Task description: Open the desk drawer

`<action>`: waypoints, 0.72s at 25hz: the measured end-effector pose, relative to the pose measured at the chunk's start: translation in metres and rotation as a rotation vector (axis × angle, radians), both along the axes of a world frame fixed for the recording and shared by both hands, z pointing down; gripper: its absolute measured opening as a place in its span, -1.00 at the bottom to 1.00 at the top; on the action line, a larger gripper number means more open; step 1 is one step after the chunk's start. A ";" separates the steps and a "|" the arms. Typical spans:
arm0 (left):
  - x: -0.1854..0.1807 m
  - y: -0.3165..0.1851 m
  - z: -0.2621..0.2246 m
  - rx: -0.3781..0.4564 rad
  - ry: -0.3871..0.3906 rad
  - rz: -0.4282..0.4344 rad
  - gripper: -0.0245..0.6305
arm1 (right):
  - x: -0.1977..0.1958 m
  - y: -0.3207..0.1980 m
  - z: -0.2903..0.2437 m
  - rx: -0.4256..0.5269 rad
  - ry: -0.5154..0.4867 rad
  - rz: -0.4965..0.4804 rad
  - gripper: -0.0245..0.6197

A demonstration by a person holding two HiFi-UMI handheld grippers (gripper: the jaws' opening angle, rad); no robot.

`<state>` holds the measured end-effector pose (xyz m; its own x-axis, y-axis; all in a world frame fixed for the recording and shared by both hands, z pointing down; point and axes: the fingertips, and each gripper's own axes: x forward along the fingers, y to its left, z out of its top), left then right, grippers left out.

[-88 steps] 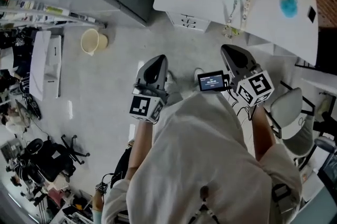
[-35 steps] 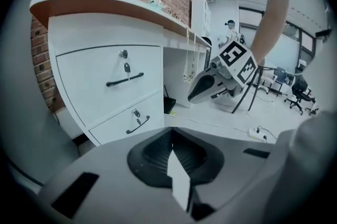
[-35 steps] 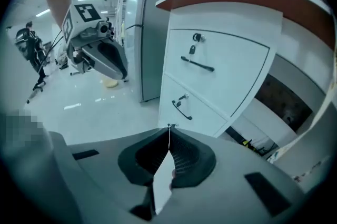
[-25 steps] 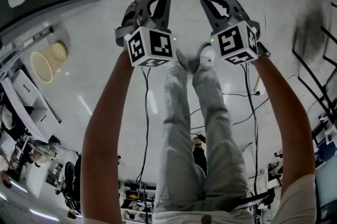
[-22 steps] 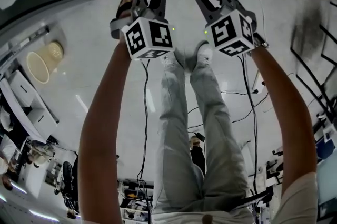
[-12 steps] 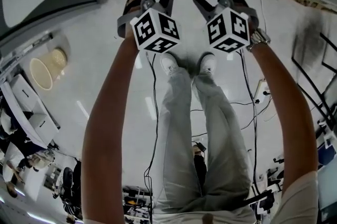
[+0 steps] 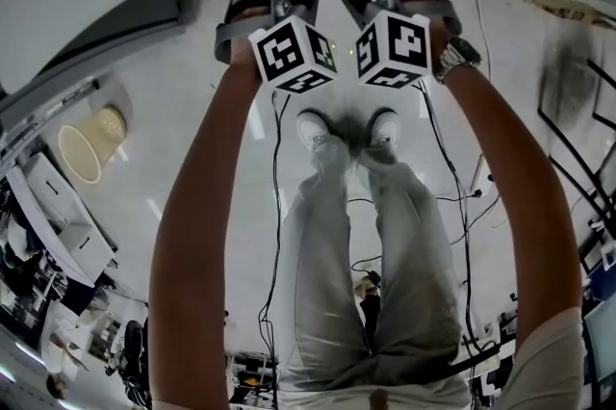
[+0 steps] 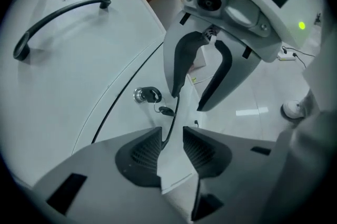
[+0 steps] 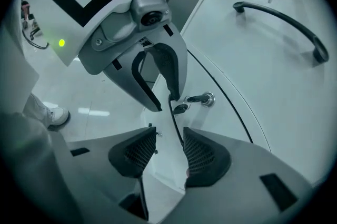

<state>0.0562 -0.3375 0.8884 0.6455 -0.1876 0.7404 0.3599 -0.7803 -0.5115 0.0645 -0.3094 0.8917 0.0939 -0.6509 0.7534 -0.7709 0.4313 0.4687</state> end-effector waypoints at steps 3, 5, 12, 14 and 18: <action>0.005 -0.002 0.006 0.039 -0.004 0.026 -0.52 | 0.004 -0.006 0.007 -0.016 0.044 -0.021 -0.42; 0.008 -0.004 0.008 0.061 0.003 0.039 -0.53 | 0.009 -0.009 0.013 -0.034 0.067 -0.023 -0.43; 0.011 -0.001 0.019 0.122 -0.014 0.093 -0.61 | 0.012 -0.015 0.024 -0.068 0.153 -0.081 -0.51; 0.013 -0.003 0.018 0.139 -0.009 0.092 -0.61 | 0.015 -0.018 0.023 -0.063 0.182 -0.090 -0.58; 0.015 -0.009 0.017 0.199 -0.011 0.096 -0.80 | 0.021 -0.023 0.020 -0.056 0.237 -0.105 -0.79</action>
